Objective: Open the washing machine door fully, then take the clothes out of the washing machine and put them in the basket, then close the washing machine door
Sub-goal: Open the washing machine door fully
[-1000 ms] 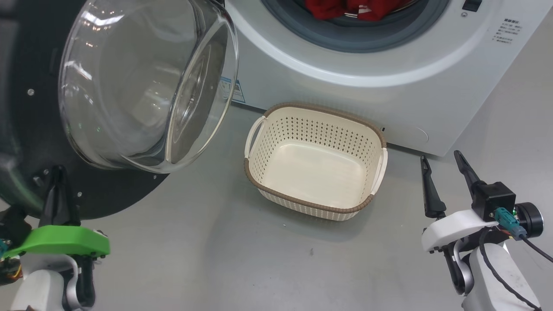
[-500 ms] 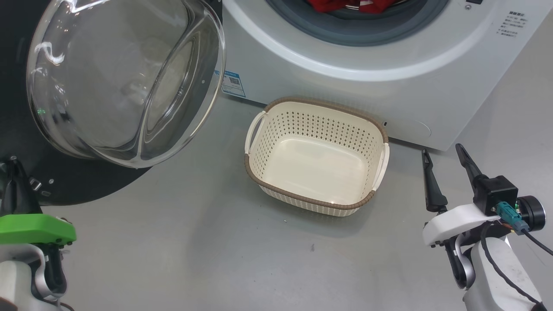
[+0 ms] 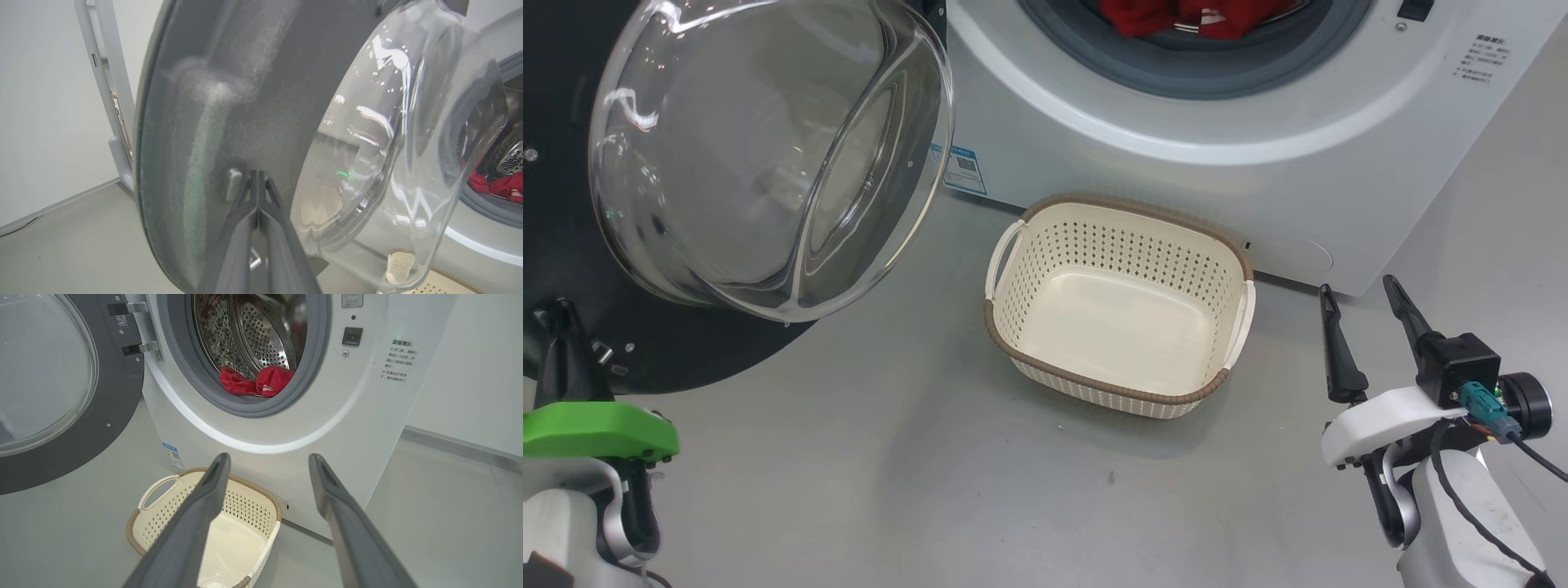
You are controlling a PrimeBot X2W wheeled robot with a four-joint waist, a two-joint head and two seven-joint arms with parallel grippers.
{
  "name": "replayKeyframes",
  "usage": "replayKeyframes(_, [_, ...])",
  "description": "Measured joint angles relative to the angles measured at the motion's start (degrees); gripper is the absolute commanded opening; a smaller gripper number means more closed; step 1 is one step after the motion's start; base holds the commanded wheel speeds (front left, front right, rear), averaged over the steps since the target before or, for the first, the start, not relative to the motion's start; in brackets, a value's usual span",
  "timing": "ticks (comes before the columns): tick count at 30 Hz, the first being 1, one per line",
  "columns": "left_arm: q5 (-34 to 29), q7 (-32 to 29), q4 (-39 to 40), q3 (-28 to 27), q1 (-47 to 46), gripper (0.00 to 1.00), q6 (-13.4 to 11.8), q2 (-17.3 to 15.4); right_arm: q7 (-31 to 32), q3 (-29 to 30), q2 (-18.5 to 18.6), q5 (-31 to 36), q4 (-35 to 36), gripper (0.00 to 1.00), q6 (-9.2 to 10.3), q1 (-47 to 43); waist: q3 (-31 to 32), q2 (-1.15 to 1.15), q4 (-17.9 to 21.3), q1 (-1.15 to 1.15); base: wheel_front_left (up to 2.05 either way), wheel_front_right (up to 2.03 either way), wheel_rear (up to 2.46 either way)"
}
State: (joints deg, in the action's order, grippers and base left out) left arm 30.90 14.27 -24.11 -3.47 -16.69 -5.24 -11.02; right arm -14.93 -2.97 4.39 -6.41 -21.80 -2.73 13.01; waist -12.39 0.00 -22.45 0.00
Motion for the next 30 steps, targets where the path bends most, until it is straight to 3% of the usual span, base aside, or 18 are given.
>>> replayKeyframes(14, [-4.3,0.0,4.8,4.0,5.5,0.0,2.4,3.1,0.0,0.0,-0.7,-0.2,-0.6,1.0,-0.16,-0.6,3.3,0.0,0.5,0.0,0.0,0.0,0.0])
replayKeyframes(18, [-5.3,0.0,6.3,6.4,7.0,0.29,3.5,3.8,0.0,-0.3,-0.9,-0.6,-0.8,1.0,-0.18,-0.9,4.3,0.0,1.0,0.0,0.0,0.0,0.0])
replayKeyframes(20, [-5.7,0.0,6.8,8.0,7.7,0.49,4.1,4.3,0.0,-0.6,-0.9,-0.6,-0.8,1.0,-0.23,-1.1,4.7,0.0,1.4,0.0,0.0,0.0,0.0])
replayKeyframes(24, [-6.8,0.0,8.2,10.9,8.9,1.0,5.4,4.6,0.0,-1.0,-1.1,-0.6,-0.7,1.0,-0.23,-1.4,5.2,0.0,2.5,0.0,0.0,0.0,0.0])
replayKeyframes(30, [-7.6,0.0,10.2,13.2,9.2,1.0,6.5,5.1,0.0,-1.5,-1.2,-1.1,-0.5,1.0,-0.23,-1.4,5.4,0.0,4.4,0.0,0.0,0.0,0.0])
